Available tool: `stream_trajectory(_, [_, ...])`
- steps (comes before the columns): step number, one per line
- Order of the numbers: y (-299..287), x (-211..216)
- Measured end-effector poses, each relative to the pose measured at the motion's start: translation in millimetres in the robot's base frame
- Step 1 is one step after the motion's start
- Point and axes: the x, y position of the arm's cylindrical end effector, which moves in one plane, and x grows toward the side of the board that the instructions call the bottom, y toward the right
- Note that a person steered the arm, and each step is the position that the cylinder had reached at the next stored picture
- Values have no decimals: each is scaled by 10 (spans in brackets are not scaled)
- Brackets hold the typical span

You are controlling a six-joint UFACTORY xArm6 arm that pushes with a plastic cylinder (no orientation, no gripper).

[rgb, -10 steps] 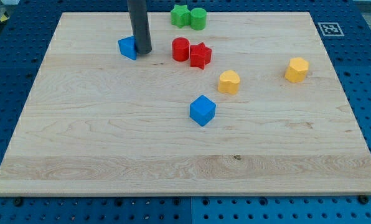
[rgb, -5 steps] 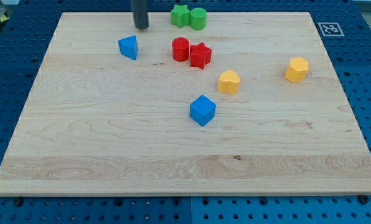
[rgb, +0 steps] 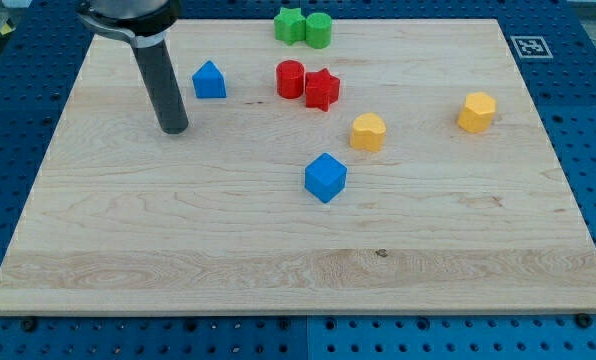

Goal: Place the blue triangle left to the blue cueb

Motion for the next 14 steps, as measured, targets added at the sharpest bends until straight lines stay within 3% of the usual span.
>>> stream_trajectory(1, [-334,0])
stream_trajectory(2, [-535,-292])
stream_trajectory(4, [-507,-1320])
stream_trajectory(5, [-453,-1488])
stream_trajectory(8, [-87,-1158])
stream_trajectory(10, [269,-1606])
stream_trajectory(14, [360,-898])
